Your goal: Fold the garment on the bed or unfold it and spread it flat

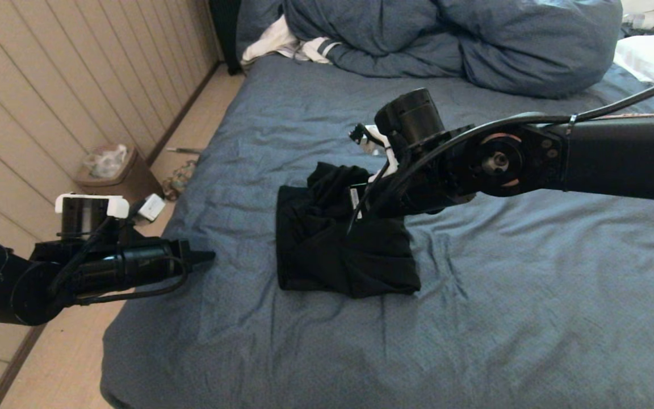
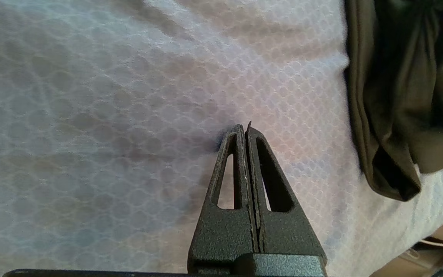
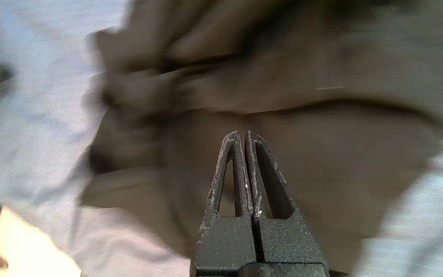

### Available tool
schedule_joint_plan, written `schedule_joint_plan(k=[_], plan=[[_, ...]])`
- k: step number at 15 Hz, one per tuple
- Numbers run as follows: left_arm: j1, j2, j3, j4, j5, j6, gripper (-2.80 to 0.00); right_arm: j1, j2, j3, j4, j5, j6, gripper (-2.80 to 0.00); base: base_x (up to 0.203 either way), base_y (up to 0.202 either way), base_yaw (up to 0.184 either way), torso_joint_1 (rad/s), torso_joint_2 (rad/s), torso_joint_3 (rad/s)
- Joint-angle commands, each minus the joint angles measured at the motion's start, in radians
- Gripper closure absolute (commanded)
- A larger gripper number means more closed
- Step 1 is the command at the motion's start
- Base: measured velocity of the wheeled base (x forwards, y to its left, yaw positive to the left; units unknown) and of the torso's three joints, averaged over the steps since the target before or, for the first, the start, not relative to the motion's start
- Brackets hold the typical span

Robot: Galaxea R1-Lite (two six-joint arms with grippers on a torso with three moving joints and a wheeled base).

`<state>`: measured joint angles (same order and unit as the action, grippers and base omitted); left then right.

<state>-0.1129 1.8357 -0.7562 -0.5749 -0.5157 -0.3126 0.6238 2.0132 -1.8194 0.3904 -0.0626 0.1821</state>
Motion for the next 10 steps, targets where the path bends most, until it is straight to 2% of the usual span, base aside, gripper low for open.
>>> schedule_joint_plan(k=[1, 7, 8, 10], plan=[[-0.001, 0.003, 0.001, -0.003, -0.003, -0.002, 0.0, -0.024, -0.017, 0.005, 0.001, 0.001, 0.0, 0.0, 0.0, 0.0, 0.0, 0.0, 0.0, 0.0], [-0.001, 0.003, 0.001, -0.003, -0.003, -0.002, 0.0, 0.019, 0.026, -0.031, 0.0, -0.001, -0.001, 0.0, 0.0, 0.0, 0.0, 0.0, 0.0, 0.0], [-0.001, 0.002, 0.001, -0.006, -0.001, -0.002, 0.0, 0.018, 0.041, -0.041, -0.001, -0.014, -0.001, 0.0, 0.0, 0.0, 0.0, 0.0, 0.0, 0.0], [-0.001, 0.0, 0.003, -0.008, -0.003, -0.002, 0.0, 0.006, 0.07, -0.051, -0.001, -0.11, -0.008, 0.0, 0.0, 0.0, 0.0, 0.0, 0.0, 0.0]])
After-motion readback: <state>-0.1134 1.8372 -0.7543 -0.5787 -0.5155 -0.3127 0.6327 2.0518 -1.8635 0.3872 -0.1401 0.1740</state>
